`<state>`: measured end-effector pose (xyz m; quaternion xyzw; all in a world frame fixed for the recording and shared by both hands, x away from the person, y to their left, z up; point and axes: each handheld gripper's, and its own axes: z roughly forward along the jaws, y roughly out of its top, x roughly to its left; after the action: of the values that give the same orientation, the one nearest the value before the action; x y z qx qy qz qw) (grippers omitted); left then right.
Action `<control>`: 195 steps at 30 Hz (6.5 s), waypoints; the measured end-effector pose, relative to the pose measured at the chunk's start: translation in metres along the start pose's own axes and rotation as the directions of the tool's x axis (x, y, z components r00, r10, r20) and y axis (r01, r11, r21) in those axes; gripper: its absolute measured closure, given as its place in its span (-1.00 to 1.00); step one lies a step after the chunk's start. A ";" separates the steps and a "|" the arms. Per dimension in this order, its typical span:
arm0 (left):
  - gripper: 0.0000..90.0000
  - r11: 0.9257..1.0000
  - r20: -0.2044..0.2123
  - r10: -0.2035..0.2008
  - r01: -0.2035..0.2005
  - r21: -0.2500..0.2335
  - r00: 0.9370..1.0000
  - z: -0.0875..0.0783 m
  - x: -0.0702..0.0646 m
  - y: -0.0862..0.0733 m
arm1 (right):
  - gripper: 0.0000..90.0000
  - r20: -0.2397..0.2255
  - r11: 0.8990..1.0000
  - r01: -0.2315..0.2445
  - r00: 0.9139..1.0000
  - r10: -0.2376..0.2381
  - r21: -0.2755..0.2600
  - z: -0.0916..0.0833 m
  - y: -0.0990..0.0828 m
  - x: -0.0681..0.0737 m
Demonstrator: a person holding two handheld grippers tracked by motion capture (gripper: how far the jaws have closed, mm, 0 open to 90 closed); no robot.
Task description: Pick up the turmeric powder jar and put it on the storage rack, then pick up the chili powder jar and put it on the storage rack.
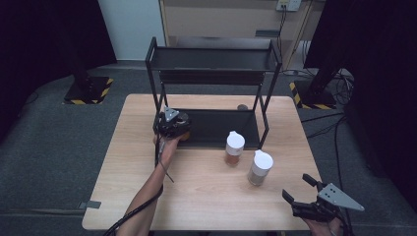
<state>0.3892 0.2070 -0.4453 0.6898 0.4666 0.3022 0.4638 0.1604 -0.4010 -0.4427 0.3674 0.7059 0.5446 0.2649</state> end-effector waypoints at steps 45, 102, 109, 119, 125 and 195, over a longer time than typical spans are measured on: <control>-0.98 0.991 0.227 0.085 -0.058 -0.122 0.970 -0.085 0.024 0.044 | -0.87 0.000 1.000 0.011 1.000 -0.011 0.003 0.001 0.001 0.002; -0.98 0.985 0.264 0.106 -0.065 -0.159 0.959 -0.226 0.033 -0.043 | -0.87 0.002 1.000 0.011 1.000 -0.011 0.010 0.002 0.002 0.002; -0.98 0.989 0.249 0.073 -0.039 -0.142 0.966 -0.230 0.037 -0.065 | -0.87 0.003 1.000 0.013 1.000 -0.013 0.011 0.002 0.002 0.003; -0.98 0.993 0.260 0.070 -0.041 -0.114 0.963 -0.232 0.039 -0.087 | -0.87 0.005 1.000 0.014 1.000 -0.014 0.015 0.002 0.002 0.003; -0.98 0.993 0.262 0.066 -0.038 -0.110 0.963 -0.233 0.040 -0.099 | -0.87 0.007 1.000 0.016 1.000 -0.016 0.015 0.003 0.002 0.003; -1.00 0.992 0.290 0.068 -0.035 -0.118 0.955 -0.235 0.051 -0.120 | -0.89 -0.007 1.000 -0.015 1.000 0.015 0.021 0.007 0.024 0.004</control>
<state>0.1653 0.3541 -0.4659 0.7120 0.3567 0.2341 0.5577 0.1691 -0.3899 -0.4211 0.3734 0.7096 0.5406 0.2545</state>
